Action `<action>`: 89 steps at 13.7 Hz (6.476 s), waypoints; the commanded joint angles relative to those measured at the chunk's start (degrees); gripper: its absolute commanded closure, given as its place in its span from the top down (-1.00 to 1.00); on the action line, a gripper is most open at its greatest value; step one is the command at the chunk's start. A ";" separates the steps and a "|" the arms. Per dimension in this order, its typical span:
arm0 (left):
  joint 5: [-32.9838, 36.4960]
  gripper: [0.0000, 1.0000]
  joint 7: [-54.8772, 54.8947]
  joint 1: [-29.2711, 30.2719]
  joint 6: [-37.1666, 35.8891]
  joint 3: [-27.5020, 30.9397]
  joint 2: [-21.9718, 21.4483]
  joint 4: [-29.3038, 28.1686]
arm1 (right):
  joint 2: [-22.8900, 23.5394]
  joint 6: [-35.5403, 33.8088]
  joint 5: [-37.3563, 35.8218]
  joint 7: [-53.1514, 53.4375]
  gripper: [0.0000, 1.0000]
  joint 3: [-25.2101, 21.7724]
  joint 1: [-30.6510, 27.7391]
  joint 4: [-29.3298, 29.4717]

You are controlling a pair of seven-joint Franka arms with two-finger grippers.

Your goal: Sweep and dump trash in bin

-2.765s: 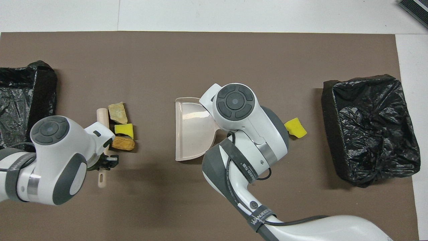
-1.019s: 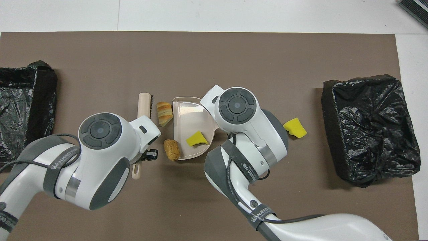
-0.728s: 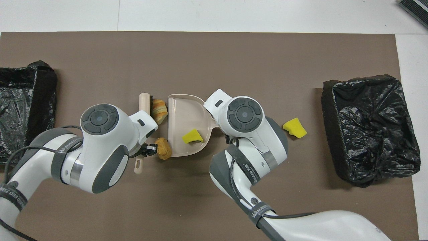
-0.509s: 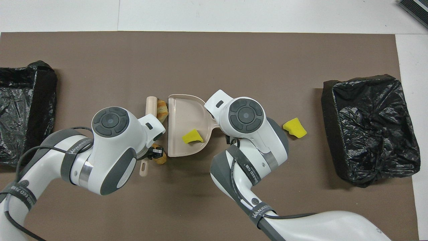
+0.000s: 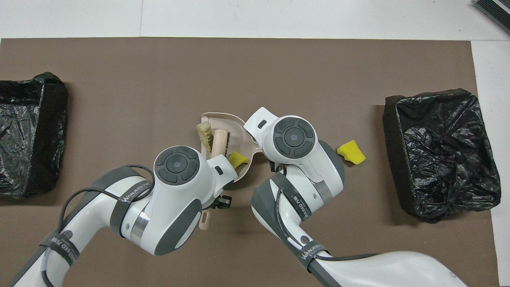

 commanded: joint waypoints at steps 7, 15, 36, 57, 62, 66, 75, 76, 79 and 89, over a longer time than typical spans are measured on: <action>-1.37 -1.00 -9.47 0.81 -15.62 3.14 -13.61 -5.38 | -1.36 -0.32 1.49 -3.17 -1.00 0.37 -1.33 -1.76; -10.85 -1.00 -38.14 -1.12 6.68 2.70 -12.76 -18.50 | -1.36 -0.40 1.49 -3.08 -1.00 0.37 -1.33 -1.68; -7.00 -1.00 -13.29 -1.64 -5.96 0.50 -13.52 -7.58 | -4.60 -1.19 9.39 -16.15 -1.00 0.46 -9.31 -1.32; -14.82 1.00 -15.43 -1.41 6.19 -14.70 -17.14 -19.92 | -3.82 -27.47 9.17 -64.16 -1.00 -0.59 -57.48 15.29; -12.81 1.00 -0.21 4.07 5.13 -6.75 -17.05 -12.63 | -4.17 -26.24 -8.92 -60.04 -1.00 -0.25 -56.26 15.20; -3.68 1.00 10.85 0.31 -3.28 9.24 -15.39 -1.92 | -4.52 -26.94 -27.39 -53.80 -1.00 0.11 -49.42 15.20; 6.46 1.00 24.06 -3.93 -23.77 30.64 -10.03 28.68 | -10.58 -31.42 -47.62 -50.46 -1.00 0.37 -43.17 15.11; 6.63 1.00 24.06 -3.93 -26.05 31.26 -8.54 30.96 | -11.55 -31.95 -48.86 -50.37 -1.00 0.37 -42.38 15.02; 6.36 1.00 24.15 -3.76 -32.21 31.61 -2.39 41.85 | -13.31 -32.48 -48.88 -50.46 -1.00 0.46 -41.32 14.85; 6.19 1.00 22.66 -4.81 -32.67 36.18 -4.22 40.56 | -13.92 -33.45 -15.68 -34.31 -1.00 1.08 -38.08 13.36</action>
